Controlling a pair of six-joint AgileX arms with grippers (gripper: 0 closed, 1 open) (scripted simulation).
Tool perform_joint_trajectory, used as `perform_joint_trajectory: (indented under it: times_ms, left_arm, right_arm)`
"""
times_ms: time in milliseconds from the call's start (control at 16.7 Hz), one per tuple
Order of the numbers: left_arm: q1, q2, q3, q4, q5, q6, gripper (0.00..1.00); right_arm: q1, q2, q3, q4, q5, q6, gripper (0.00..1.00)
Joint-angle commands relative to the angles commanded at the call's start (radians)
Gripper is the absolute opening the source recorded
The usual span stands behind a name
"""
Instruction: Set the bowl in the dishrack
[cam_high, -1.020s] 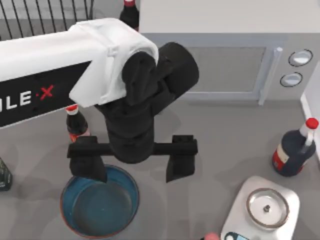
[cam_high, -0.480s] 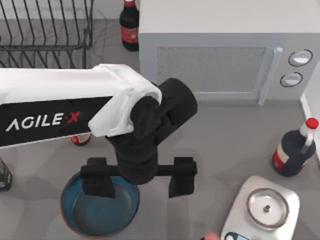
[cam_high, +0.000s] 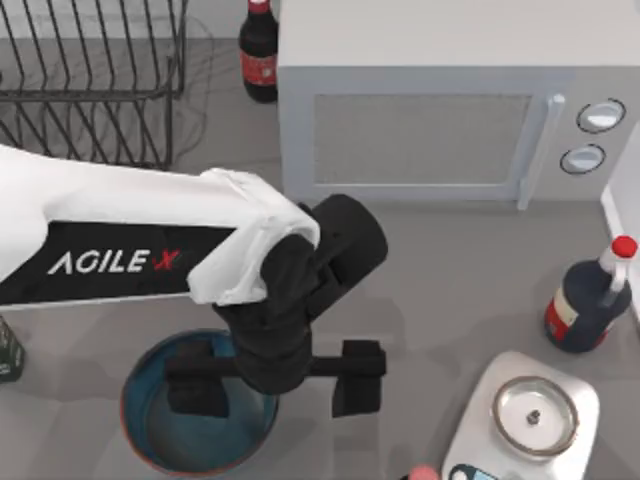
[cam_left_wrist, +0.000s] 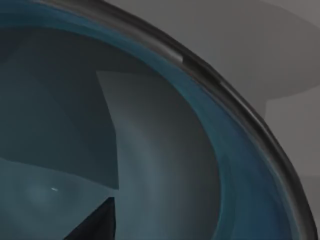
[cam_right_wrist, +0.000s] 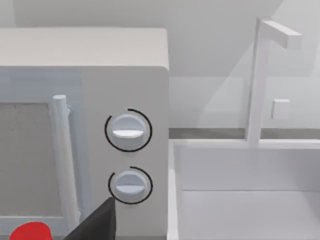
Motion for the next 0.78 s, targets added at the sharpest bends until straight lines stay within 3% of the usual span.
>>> perform_joint_trajectory:
  times_ms: [780]
  left_arm:
    - [0.0, 0.0, 0.0, 0.0, 0.0, 0.0, 0.02]
  right_arm:
    - [0.0, 0.0, 0.0, 0.0, 0.0, 0.0, 1.0]
